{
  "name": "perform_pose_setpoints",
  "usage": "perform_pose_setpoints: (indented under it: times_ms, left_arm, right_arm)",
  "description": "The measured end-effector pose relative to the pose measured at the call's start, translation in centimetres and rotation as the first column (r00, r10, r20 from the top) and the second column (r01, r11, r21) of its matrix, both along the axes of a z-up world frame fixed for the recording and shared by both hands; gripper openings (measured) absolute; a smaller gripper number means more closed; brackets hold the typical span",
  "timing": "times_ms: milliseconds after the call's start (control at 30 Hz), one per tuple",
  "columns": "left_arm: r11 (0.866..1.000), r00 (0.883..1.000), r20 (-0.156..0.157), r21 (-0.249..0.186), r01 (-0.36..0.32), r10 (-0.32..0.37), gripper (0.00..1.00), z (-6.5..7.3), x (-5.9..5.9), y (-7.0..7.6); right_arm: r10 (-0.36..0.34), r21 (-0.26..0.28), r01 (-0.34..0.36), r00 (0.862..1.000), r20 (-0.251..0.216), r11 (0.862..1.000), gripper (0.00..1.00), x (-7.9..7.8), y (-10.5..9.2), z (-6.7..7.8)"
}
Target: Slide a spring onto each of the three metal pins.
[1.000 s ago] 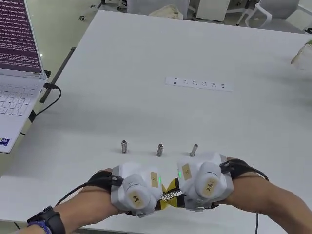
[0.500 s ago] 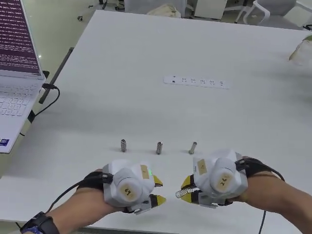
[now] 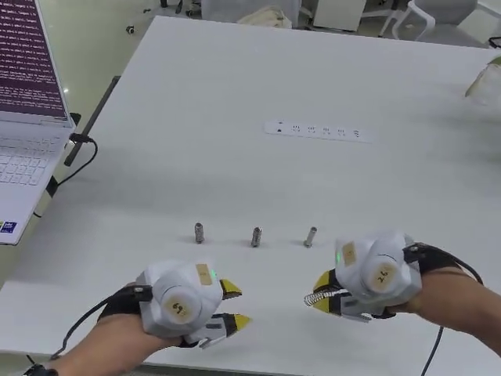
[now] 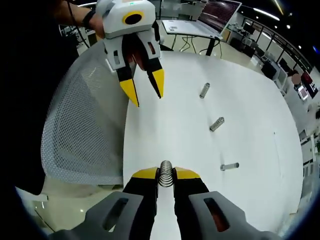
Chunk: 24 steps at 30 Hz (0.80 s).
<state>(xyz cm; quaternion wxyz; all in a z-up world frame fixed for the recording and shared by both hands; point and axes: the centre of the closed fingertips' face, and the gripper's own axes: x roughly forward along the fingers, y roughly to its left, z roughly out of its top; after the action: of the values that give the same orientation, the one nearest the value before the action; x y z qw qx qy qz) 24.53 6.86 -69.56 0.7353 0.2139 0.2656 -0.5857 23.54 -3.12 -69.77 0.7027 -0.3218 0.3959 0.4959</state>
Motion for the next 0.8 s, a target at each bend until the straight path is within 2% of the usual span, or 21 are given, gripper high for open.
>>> perform_pose_setpoints:
  times_ms: [467, 800]
  left_arm:
    - [0.995, 0.995, 0.008, -0.007, -0.104, 0.104, 0.22, 0.7, 1.5, 2.9]
    - [0.979, 0.98, 0.005, -0.024, -0.2, 0.201, 0.29, 1.1, 2.8, 5.2]
  right_arm:
    - [-0.022, -0.034, 0.022, 1.0, -0.003, 0.999, 0.08, 2.4, -2.6, 0.1]
    - [-0.02, -0.063, 0.02, 1.0, 0.0, 0.998, 0.08, 4.5, -3.9, 0.3]
